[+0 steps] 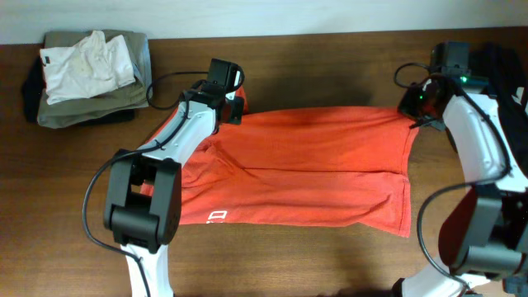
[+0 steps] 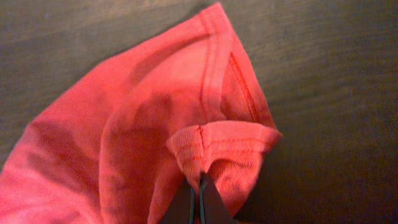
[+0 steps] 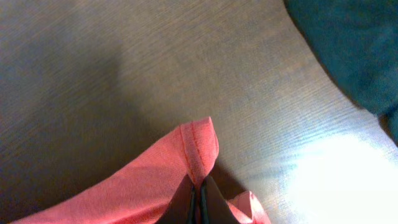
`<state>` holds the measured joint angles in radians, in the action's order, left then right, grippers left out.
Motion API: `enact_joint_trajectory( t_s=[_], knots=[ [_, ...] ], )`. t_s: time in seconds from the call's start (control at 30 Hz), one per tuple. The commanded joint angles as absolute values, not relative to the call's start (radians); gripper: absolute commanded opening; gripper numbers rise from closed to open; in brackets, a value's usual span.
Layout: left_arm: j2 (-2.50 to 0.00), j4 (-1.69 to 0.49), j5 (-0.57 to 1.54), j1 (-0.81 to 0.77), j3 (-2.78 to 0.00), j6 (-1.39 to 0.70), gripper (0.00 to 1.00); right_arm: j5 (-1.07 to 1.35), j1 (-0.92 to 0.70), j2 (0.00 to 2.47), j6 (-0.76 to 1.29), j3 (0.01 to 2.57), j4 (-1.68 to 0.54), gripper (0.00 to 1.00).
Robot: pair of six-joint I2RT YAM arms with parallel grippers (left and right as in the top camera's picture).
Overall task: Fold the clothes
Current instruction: 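Fold the top half down over the bottom with both grippers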
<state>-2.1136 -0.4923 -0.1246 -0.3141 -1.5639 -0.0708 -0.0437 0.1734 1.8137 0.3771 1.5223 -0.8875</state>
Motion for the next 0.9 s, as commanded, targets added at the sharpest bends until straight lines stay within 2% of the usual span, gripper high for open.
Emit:
enact_joint_trajectory(
  t_s=[0.0,0.17,0.33,0.43,0.63,0.67,0.7,0.73,0.77,0.8,0.87],
  knots=[
    [-1.989,-0.649,-0.147,-0.311,-1.572,-0.062,0.0,-0.052,0.177,1.778,0.403,1.53,-0.979,0.04],
    [-1.963,-0.915,-0.147,-0.311,-1.571,-0.086,0.0,-0.044,0.177,1.778,0.455,1.528,-1.183,0.04],
    [-1.963,-1.078,-0.143,-0.311,-1.571,-0.11,0.0,-0.03,0.177,1.778,0.454,1.525,-1.298,0.04],
    [-1.963,-1.097,-0.085,-0.311,-1.544,-0.119,0.0,-0.031,0.177,1.778,0.454,1.501,-1.349,0.04],
    [-1.963,-1.112,-0.048,-0.311,-1.415,-0.119,0.01,-0.038,0.177,1.779,0.454,1.393,-1.316,0.04],
    [-1.963,-1.111,-0.048,-0.311,-1.399,-0.119,0.05,-0.037,0.177,1.779,0.454,1.365,-1.299,0.1],
    [-1.963,-1.108,-0.046,-0.311,-1.378,-0.12,0.23,-0.037,0.177,1.779,0.454,1.34,-1.279,0.23],
    [-1.963,-1.108,-0.036,-0.311,-1.362,-0.12,0.49,-0.037,0.177,1.779,0.454,1.324,-1.27,0.32],
    [-1.963,-1.108,-0.022,-0.311,-1.35,-0.119,0.62,-0.037,0.177,1.779,0.454,1.31,-1.266,0.58],
    [-1.963,-1.108,-0.018,-0.311,-1.339,-0.119,0.68,-0.037,0.177,1.779,0.454,1.302,-1.266,0.75],
    [-1.962,-1.103,-0.019,-0.311,-1.341,-0.119,0.69,-0.037,0.177,1.779,0.454,1.301,-1.266,0.89]
  ],
)
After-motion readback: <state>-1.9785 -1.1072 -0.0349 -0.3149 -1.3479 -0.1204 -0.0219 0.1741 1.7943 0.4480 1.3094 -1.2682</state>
